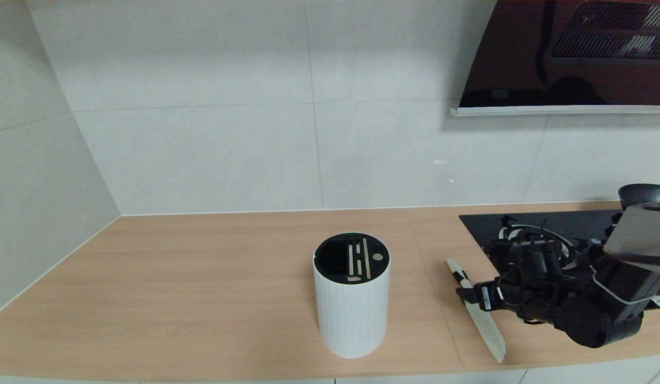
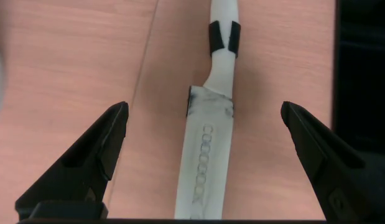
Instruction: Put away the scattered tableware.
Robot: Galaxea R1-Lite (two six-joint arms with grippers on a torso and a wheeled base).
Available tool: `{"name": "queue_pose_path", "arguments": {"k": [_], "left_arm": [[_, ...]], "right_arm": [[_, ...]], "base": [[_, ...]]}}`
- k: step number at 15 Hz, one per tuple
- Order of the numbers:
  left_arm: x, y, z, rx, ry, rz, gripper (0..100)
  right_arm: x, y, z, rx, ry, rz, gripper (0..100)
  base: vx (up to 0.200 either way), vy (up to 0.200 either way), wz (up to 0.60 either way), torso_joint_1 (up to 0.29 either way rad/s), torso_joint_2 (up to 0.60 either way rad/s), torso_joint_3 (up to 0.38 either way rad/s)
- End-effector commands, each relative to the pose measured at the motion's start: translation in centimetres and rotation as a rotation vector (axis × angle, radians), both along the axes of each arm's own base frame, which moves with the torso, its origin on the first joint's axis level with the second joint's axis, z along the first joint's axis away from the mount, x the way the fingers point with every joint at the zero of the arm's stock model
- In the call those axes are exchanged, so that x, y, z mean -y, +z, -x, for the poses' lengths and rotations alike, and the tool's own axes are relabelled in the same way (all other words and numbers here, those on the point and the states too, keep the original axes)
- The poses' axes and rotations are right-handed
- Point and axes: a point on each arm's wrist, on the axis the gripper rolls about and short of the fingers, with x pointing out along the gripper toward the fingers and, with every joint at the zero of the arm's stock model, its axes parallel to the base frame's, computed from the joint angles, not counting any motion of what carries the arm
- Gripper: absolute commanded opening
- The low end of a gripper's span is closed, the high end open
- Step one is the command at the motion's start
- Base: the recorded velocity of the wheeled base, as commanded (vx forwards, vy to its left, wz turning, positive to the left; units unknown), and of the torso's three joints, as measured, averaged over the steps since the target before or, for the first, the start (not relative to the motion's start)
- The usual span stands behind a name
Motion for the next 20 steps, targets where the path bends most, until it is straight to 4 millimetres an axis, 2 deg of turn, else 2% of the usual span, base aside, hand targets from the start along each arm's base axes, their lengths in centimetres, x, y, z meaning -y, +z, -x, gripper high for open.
{"name": "queue_pose_path", "arguments": {"k": [1,5,9,20], "left_arm": [[0.0,0.0,0.0,0.0,0.002,0.001,100],[0.0,0.0,0.0,0.0,0.0,0.001,100],[0.0,0.0,0.0,0.0,0.0,0.001,100],[0.0,0.0,0.0,0.0,0.002,0.001,100]], "right_arm": [[-0.1,-3.0,-0.3,-0.039,-0.001,0.011,100],[-0.1,-4.7,-1.1,-0.029,-0.044,0.034,100],[-1.0,-4.6,-2.0,0.0,-0.038,0.013,100],[-1.0,-5.8,-2.0,-0.03,-0.047,0.011,100]], "base": [[0.0,0.0,0.0,0.0,0.0,0.0],[0.0,0.0,0.0,0.0,0.0,0.0],[0.0,0.0,0.0,0.0,0.0,0.0],[0.0,0.0,0.0,0.0,0.0,0.0]]}}
